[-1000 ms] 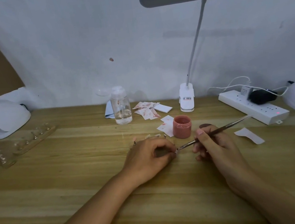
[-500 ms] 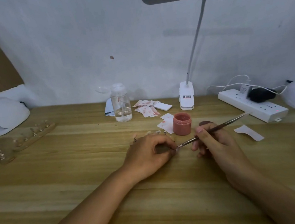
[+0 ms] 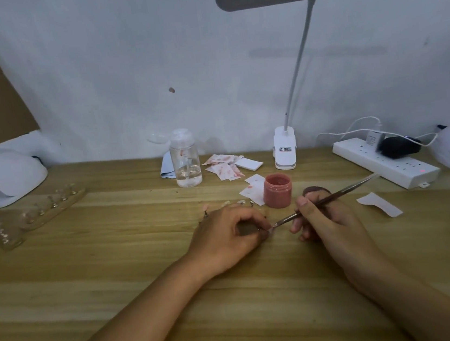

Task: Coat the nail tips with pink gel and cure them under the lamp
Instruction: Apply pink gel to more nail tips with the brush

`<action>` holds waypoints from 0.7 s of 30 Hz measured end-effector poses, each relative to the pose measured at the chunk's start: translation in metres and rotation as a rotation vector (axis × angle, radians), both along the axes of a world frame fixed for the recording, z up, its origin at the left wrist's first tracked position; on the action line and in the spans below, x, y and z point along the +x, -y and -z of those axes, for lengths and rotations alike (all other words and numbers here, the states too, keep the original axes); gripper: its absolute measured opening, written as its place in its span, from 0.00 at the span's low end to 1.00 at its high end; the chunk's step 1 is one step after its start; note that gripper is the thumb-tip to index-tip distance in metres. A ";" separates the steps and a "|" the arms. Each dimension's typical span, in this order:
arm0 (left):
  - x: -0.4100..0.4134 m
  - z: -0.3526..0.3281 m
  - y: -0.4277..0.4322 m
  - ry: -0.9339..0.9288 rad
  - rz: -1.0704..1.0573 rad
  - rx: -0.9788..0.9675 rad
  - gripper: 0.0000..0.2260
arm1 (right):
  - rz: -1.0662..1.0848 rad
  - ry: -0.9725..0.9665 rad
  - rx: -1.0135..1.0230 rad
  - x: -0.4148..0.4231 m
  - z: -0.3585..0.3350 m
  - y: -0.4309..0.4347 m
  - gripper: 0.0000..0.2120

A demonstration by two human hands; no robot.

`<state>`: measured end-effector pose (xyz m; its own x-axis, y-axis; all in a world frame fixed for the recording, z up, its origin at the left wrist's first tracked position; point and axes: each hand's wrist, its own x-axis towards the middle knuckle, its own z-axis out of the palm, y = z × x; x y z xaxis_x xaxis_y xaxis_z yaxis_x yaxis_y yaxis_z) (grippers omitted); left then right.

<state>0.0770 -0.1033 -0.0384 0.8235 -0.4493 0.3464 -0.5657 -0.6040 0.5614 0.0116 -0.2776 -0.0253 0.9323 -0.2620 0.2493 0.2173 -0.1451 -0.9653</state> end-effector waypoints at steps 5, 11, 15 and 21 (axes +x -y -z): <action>-0.003 -0.001 0.000 -0.021 0.015 -0.011 0.14 | 0.022 0.008 0.090 0.000 -0.001 0.003 0.09; -0.001 -0.002 -0.001 -0.070 0.043 -0.038 0.14 | 0.040 -0.007 0.027 0.000 0.000 0.002 0.09; -0.002 -0.001 -0.001 -0.085 0.049 -0.068 0.11 | 0.028 -0.006 0.081 -0.001 -0.003 0.003 0.10; -0.003 -0.001 -0.001 -0.070 0.035 -0.052 0.10 | 0.029 0.006 0.047 -0.002 -0.003 0.000 0.10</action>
<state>0.0745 -0.1020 -0.0373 0.8306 -0.4613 0.3120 -0.5443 -0.5536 0.6304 0.0093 -0.2779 -0.0225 0.9227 -0.3004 0.2416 0.2196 -0.1057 -0.9699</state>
